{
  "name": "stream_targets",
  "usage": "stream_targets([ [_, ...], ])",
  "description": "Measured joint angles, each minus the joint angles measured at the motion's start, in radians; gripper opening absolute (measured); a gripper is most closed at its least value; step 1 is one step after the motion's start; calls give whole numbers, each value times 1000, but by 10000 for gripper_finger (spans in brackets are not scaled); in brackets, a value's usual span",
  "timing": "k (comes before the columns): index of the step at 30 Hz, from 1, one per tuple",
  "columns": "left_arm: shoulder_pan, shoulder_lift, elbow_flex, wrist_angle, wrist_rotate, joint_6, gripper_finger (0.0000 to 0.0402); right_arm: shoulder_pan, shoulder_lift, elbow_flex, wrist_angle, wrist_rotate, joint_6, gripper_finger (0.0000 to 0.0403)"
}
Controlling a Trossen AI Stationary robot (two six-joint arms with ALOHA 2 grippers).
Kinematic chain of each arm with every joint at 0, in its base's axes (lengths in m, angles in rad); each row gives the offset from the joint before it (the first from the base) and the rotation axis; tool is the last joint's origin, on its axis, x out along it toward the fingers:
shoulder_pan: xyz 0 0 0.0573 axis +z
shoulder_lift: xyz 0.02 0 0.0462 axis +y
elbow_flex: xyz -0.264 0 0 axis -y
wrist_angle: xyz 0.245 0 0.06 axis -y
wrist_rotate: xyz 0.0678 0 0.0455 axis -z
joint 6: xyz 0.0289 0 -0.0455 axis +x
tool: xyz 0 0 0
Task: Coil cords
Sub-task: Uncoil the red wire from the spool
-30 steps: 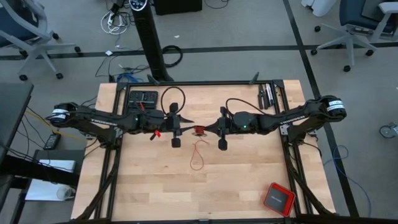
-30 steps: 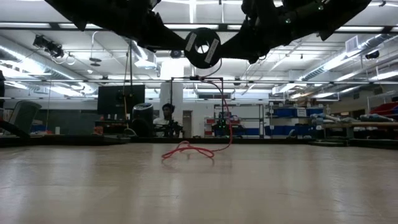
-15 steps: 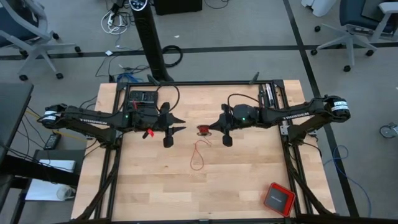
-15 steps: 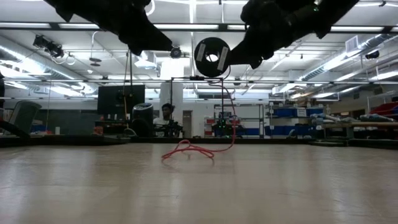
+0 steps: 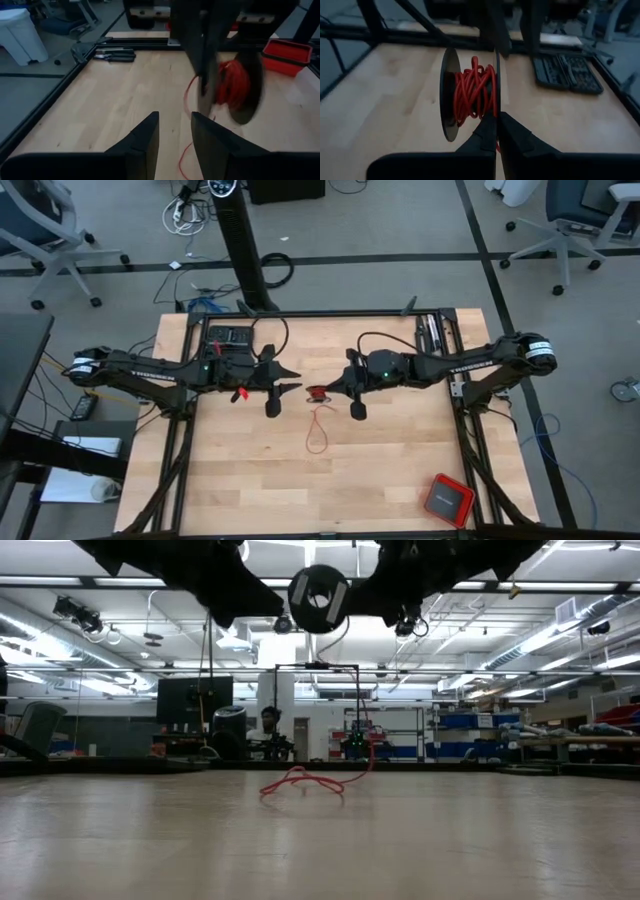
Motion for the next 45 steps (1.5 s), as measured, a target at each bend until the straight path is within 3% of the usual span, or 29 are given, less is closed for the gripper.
stream_targets([
  [19,-1,33,0,22,29,25,115,9,121,-2,197,54,-20,2],
  [21,-2,46,-1,28,20,59,99,12,131,-3,199,58,-30,4],
  [25,-4,47,-1,34,11,80,17,12,133,-3,208,66,-27,18],
  [30,-4,48,-1,35,10,79,4,12,132,-3,215,62,-17,47],
  [37,-3,38,0,4,-83,67,1,13,-6,2,20,172,20,56],
  [45,-5,32,1,13,-122,81,1,13,-1,1,-59,96,101,56],
])
